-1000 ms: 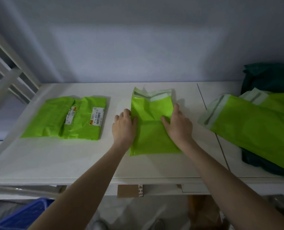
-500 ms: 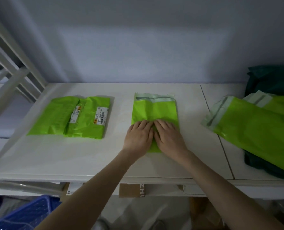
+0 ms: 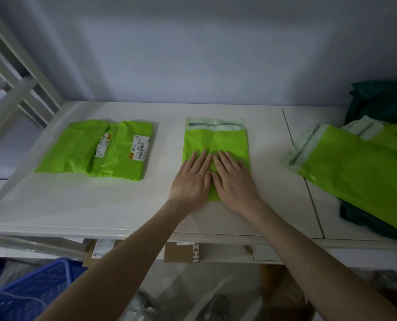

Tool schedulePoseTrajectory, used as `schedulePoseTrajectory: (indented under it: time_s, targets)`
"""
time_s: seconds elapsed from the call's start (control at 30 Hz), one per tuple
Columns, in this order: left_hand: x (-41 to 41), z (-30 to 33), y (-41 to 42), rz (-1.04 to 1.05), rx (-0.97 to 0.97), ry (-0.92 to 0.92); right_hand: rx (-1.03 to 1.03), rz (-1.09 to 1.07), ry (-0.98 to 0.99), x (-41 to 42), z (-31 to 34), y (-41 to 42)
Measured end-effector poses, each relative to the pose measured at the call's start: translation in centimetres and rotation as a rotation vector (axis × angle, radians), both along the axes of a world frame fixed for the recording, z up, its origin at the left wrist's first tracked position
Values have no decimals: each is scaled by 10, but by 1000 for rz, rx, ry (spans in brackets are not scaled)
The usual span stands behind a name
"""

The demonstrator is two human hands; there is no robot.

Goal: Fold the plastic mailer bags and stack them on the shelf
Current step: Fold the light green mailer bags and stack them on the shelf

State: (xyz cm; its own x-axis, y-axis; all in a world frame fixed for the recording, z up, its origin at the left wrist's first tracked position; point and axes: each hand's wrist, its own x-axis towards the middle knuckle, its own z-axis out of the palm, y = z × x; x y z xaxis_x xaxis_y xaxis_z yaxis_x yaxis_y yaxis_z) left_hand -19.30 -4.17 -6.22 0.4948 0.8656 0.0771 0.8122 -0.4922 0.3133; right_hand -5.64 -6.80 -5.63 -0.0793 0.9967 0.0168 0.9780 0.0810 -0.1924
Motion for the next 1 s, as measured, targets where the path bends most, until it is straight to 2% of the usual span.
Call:
schedulePoseTrajectory:
  time_s: [0.13,0.3,0.43,0.6,0.7,0.77,0.87,1.0]
  targets:
    - [0,-4,1,-3,4,-12,10,-7,30,0,-1,0]
    - [-1,-16,11,-21,-13,72,-1,-24,142,1,0,1]
    - [-1,3,2,49,-54,5,17,-109,205,9,3,0]
    - [-13,17,-3,93,-219,-52,-67,-95,133,19,13,-14]
    - [-14,31,0,138,-305,-127,-55,-111,243,25,17,-12]
    - [-11,37,13,193,-265,-239,74,-131,319,32,21,-3]
    - [0,38,38,201,-61,-303,260,-113,260,37,25,21]
    - [23,35,67,53,-1,-214,210,-2,109,33,30,59]
